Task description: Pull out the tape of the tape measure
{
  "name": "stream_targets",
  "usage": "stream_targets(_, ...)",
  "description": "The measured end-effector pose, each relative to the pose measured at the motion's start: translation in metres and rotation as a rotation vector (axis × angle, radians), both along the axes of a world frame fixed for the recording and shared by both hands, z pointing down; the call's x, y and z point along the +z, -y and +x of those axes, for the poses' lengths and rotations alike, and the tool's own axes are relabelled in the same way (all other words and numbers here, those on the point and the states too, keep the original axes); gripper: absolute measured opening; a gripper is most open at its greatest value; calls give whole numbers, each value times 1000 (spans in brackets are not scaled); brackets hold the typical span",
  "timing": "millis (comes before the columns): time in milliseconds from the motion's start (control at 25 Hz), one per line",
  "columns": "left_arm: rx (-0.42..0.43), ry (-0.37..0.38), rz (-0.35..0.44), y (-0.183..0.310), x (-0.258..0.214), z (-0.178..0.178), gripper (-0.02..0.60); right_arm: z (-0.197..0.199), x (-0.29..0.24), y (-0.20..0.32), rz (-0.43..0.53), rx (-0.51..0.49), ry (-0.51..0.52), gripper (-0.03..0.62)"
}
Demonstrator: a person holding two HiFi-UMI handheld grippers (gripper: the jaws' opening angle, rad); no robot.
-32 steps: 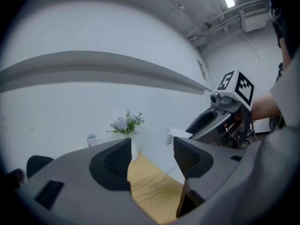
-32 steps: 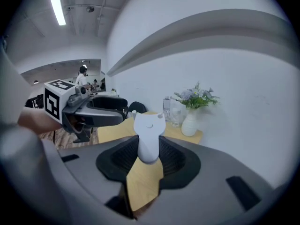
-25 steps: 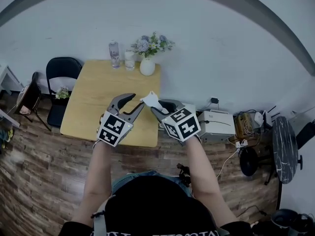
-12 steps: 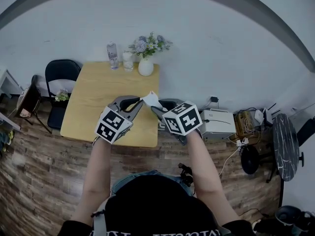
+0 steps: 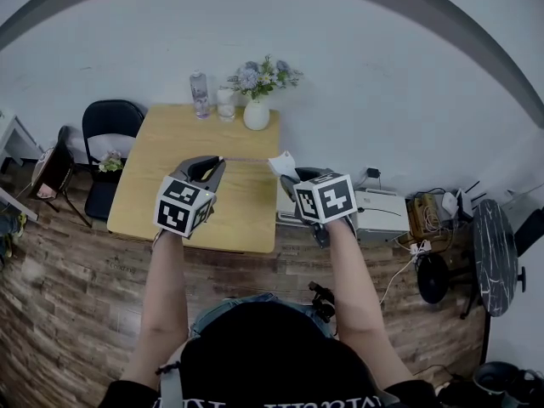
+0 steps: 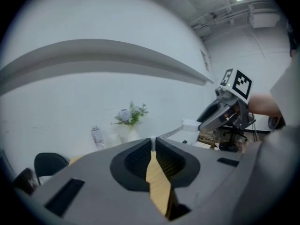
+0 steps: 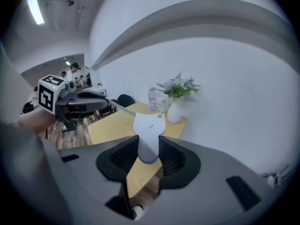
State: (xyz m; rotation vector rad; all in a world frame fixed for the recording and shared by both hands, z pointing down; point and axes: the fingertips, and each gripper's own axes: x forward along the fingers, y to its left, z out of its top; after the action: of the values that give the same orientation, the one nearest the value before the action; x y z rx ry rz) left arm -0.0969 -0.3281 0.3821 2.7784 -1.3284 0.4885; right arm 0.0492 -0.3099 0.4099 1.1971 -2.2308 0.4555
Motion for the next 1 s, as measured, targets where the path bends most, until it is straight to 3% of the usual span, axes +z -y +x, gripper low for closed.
stream_targets(280,-264,-53,16,13,-16,-85,40,33,-9,2,12,100,19,146)
stream_targets(520,-367,-28,41,16,-26,-123,40,34,-11,4,16,116,23,146)
stream_targets(680,-371,-45,37,11,-25,-133,40,40,-11,1,12,119,51,146)
stream_targets(1000,-340,-34,15,11,-15,-120,41,18,0,-6,-13,86,39,146)
